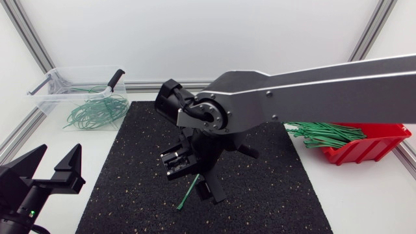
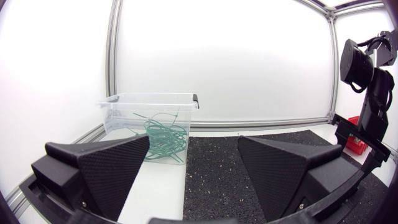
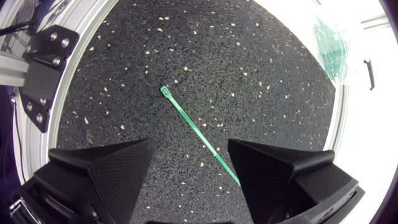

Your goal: Take a green cable tie from the red box, thread the tail through the head to close it, then place it in the transparent bin on the left.

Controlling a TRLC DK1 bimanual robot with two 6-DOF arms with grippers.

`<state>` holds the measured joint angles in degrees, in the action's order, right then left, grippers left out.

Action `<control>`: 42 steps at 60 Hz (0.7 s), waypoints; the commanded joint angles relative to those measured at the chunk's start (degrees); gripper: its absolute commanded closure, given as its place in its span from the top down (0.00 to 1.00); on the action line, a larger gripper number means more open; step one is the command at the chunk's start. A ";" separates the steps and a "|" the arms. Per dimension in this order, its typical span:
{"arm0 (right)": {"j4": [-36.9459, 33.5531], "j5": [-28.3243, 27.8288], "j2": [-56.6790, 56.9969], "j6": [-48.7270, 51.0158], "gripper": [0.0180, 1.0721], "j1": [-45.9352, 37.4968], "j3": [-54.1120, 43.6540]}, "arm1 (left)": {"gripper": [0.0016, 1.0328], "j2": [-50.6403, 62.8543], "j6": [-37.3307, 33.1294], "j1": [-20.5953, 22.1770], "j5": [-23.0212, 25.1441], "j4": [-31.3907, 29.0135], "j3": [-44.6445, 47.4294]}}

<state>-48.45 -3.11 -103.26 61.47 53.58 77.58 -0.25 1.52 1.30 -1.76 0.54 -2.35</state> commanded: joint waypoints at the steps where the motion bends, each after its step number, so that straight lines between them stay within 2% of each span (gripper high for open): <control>1: -1.65 0.39 -2.47 2.95 0.81 1.09 1.52 | 0.96 -0.45 0.50 -0.25 -0.17 -0.97 2.26; 10: -1.83 0.48 -4.32 4.27 0.80 2.14 2.05 | 0.96 -0.45 0.50 -0.25 -0.17 -0.97 2.26; 16: -1.83 0.48 -5.63 4.80 0.73 2.93 2.40 | 0.96 -0.45 0.59 -0.25 -0.17 -0.97 2.26; 27: -1.74 0.48 -7.57 5.06 0.72 4.16 2.84 | 0.96 -0.45 0.59 -0.25 -0.17 -0.97 2.26; 35: -1.30 0.39 -8.45 5.24 0.65 5.22 2.93 | 0.96 -0.45 0.59 -0.25 -0.17 -0.97 2.26; 42: -0.77 0.48 -9.41 5.24 0.64 5.74 2.93 | 0.96 -0.45 0.50 -0.25 -0.17 -0.97 2.26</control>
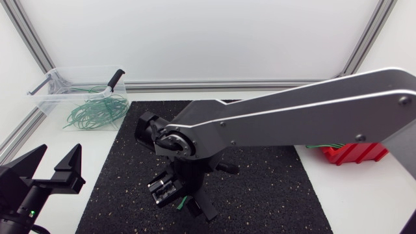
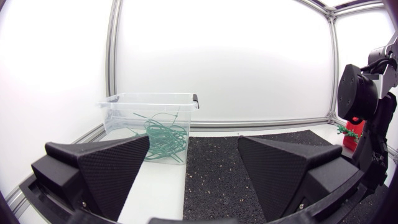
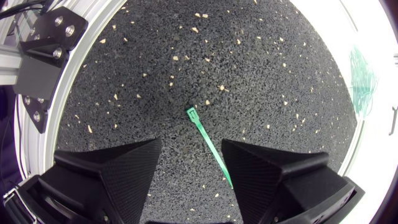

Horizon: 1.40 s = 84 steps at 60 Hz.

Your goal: Take a green cable tie from the red box, thread the tail through the head to close it, then place it in the transparent bin on the left.

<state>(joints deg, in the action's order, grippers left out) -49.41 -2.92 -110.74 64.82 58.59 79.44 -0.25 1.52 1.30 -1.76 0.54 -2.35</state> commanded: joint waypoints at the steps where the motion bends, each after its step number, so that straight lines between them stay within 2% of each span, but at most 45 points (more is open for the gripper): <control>1: 0.36 0.28 -2.03 1.89 0.64 0.83 1.07 | 0.96 -0.45 0.59 -0.25 -0.17 -0.97 2.26; 20: 1.68 0.19 -4.13 1.80 0.56 2.23 1.68 | 0.96 -0.45 0.59 -0.33 -0.17 -0.97 2.26; 41: 2.56 -0.25 -6.42 1.72 0.56 2.50 2.83 | 0.96 -0.45 0.50 -0.33 -0.17 -0.97 2.26; 45: 2.47 -0.33 -6.60 1.80 0.50 2.41 3.27 | 0.96 -0.45 0.59 -0.25 -0.17 -0.97 2.26; 62: 1.68 -0.33 -8.27 1.80 0.47 2.14 4.06 | 0.96 -0.45 0.59 -0.33 -0.17 -1.06 2.26; 67: 1.07 -0.25 -8.62 1.80 0.40 2.06 4.32 | 0.96 -0.45 0.50 -0.33 -0.17 -1.06 2.26; 74: 0.98 -0.25 -8.79 1.80 0.39 1.97 4.58 | 0.96 -0.45 0.50 -0.33 -0.17 -1.06 2.26; 84: 0.80 -0.25 -9.23 1.80 0.26 1.88 4.85 | 0.96 -0.45 0.59 -0.33 -0.17 -1.06 2.26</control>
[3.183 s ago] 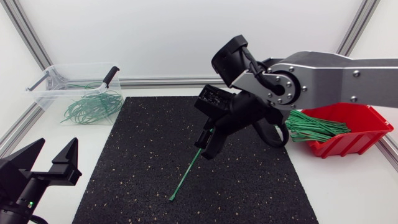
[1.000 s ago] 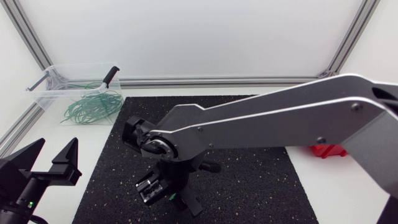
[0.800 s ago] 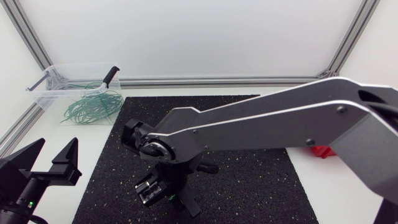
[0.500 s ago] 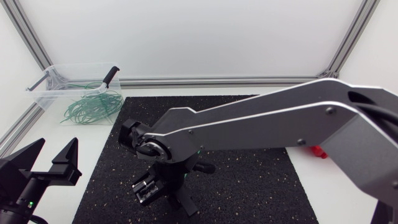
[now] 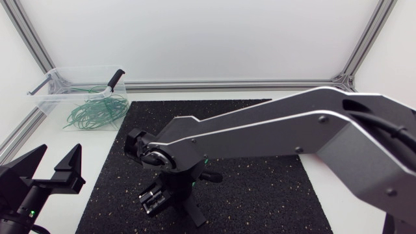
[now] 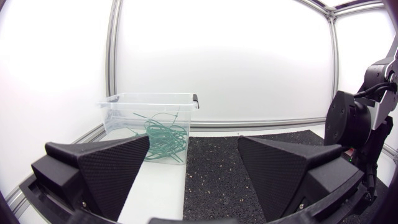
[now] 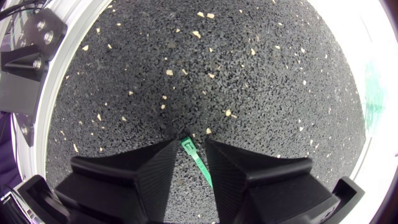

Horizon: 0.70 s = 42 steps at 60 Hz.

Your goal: Take a green cable tie from the red box, thread the tail through the head to close it, then place it in the transparent bin on the left.

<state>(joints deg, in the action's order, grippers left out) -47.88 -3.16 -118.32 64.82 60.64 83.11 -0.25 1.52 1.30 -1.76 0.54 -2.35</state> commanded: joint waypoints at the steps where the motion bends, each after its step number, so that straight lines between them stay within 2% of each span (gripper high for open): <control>1: -0.73 -0.01 -1.65 1.80 0.26 -0.17 1.26 | 0.96 -0.45 0.50 -0.33 -0.17 -1.06 2.26; 7: -1.25 -0.01 -2.00 1.80 0.26 -0.35 1.62 | 0.96 -0.45 0.50 -0.33 -0.17 -1.06 2.26; 12: -2.22 -0.01 -2.44 1.80 0.17 -0.44 2.05 | 0.96 -0.45 0.59 -0.25 -0.17 -1.06 2.26; 42: -6.44 -0.36 0.90 0.22 0.14 -1.93 4.69 | 0.96 -0.45 0.50 0.37 -0.17 -1.06 2.26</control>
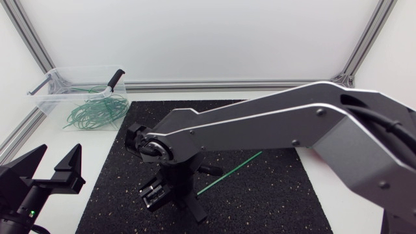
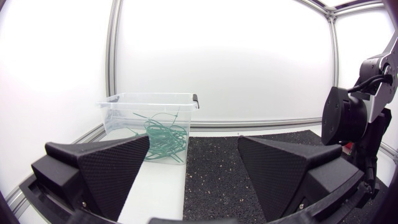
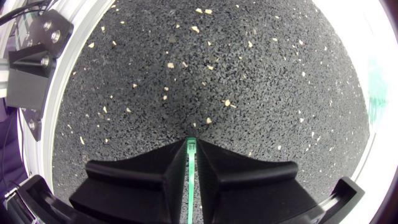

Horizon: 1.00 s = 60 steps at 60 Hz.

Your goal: Take a green cable tie from the red box, thread the tail through the head to close it, then place it in the transparent bin on the left.

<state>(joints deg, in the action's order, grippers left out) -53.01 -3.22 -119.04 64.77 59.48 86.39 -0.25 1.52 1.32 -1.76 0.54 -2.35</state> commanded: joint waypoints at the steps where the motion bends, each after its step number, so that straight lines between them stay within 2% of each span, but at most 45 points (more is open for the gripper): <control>1: -1.48 -0.38 1.80 0.09 0.14 -0.86 1.59 | 0.96 -0.45 0.59 0.35 -0.17 -1.06 2.26; 17: -5.43 -3.63 5.49 -2.46 0.14 -3.59 6.07 | 0.96 -0.45 0.59 2.54 0.00 -0.97 2.26; 32: -9.39 -6.62 8.83 -4.83 0.14 -6.66 11.70 | 0.96 -0.63 0.94 2.46 0.00 2.19 2.53; 39: -11.06 -8.55 9.62 -6.06 0.14 -8.42 14.95 | 0.96 -0.28 0.59 2.37 0.00 1.57 -0.02; 51: -11.41 -10.84 10.85 -8.44 0.14 -11.32 18.38 | 0.96 9.30 0.33 2.63 0.09 0.61 -6.44; 60: -12.82 -12.42 11.38 -9.58 0.14 -12.81 21.28 | 0.96 13.79 0.24 2.54 3.25 -0.36 -9.69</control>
<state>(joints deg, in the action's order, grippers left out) -64.64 -15.00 -108.90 56.73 47.27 105.49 11.55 1.52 3.55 -0.03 0.69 -8.82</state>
